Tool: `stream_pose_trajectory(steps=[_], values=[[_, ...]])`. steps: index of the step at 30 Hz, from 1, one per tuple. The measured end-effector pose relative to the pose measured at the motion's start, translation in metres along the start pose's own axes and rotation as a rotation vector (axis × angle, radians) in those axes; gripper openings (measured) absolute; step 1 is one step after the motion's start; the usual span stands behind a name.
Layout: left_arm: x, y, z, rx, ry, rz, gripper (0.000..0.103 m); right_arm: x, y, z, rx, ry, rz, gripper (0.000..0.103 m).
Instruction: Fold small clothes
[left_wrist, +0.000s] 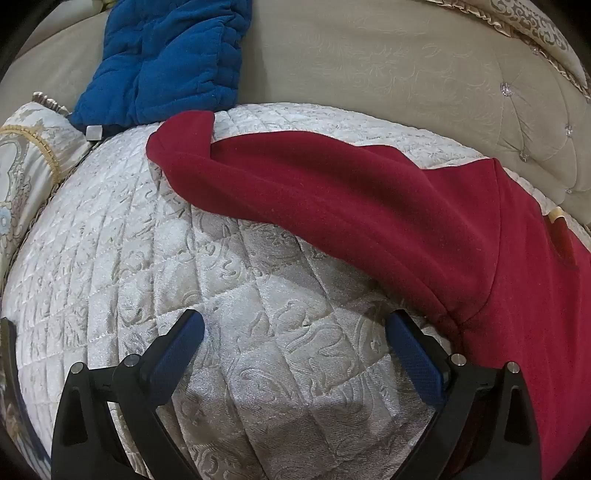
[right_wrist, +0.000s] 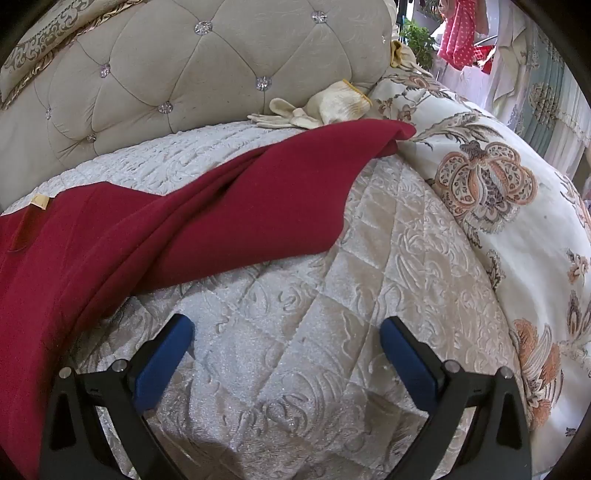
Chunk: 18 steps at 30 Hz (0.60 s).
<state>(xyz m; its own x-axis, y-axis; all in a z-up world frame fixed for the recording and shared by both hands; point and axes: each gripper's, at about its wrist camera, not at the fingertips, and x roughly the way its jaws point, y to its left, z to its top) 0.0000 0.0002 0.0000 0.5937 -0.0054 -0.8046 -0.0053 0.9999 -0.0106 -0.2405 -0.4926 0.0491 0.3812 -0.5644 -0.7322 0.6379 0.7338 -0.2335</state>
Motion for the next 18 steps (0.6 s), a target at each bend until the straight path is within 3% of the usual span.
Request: stream_pose_trajectory(steps=[11, 15, 18], values=[[-0.001, 0.0, 0.0, 0.005, 0.001, 0.006, 0.083, -0.011, 0.002, -0.001, 0.013, 0.039, 0.027, 0.103], [-0.011, -0.001, 0.001, 0.03, 0.03, -0.011, 0.08, -0.043, 0.002, -0.011, 0.018, 0.015, 0.059, 0.103], [-0.022, 0.006, -0.004, 0.034, 0.041, -0.022, 0.072, -0.088, 0.002, -0.013, -0.003, -0.014, 0.117, 0.103]])
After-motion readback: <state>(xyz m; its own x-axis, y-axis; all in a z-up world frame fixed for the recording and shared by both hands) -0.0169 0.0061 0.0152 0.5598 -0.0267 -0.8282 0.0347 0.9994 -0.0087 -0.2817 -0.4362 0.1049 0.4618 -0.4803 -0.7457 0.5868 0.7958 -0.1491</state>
